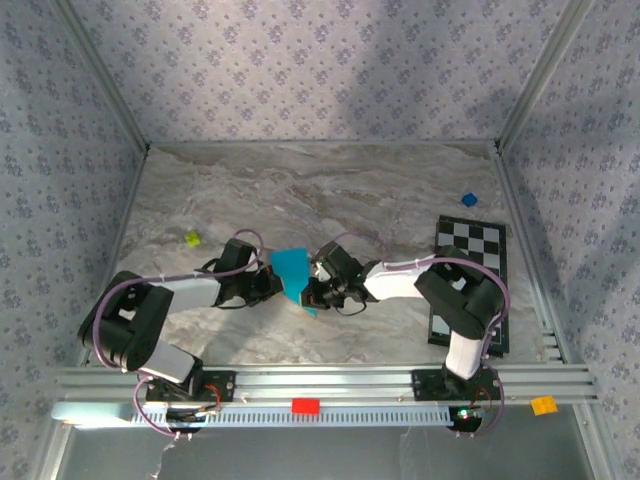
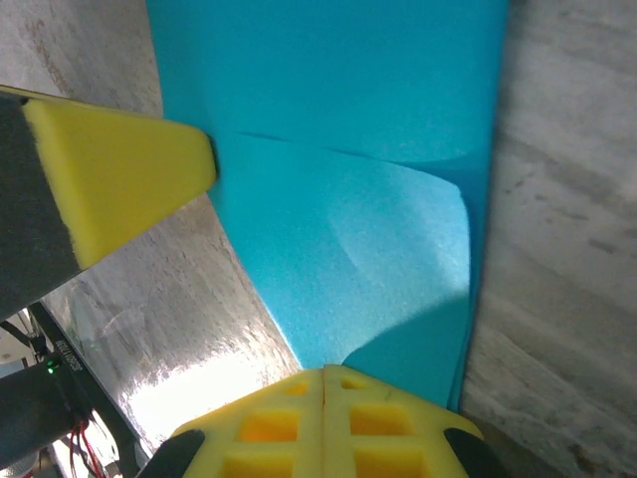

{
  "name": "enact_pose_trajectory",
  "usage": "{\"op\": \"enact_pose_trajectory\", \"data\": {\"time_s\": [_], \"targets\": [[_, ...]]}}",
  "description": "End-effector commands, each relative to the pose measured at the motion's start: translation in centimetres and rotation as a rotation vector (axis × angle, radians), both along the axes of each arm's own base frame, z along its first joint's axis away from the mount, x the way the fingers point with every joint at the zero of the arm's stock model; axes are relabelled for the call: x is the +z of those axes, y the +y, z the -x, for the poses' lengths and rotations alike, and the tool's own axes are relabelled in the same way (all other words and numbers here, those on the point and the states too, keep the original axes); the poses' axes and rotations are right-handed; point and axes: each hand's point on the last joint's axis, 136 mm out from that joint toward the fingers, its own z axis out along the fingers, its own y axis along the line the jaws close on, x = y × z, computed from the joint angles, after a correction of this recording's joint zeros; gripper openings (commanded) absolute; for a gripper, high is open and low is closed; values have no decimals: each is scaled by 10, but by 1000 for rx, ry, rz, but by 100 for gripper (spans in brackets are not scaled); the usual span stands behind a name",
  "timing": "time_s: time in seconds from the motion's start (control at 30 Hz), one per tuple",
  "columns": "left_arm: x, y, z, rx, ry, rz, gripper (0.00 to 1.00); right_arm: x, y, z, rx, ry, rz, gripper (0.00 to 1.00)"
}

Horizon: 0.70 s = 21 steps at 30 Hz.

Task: Fold a paper plane with a square sheet of paper (pick it up from the middle)
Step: Third fold the triangle at the center of the table.

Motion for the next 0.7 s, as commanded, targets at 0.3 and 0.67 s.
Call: {"op": "enact_pose_trajectory", "data": {"time_s": [0.3,0.67], "targets": [[-27,14,19,-11,80,-85,0,4,32,-23,30,-10,-1,1],[-30,16,19,-25,85,-111,0,2,19,-20,24,-10,35,3]]}}
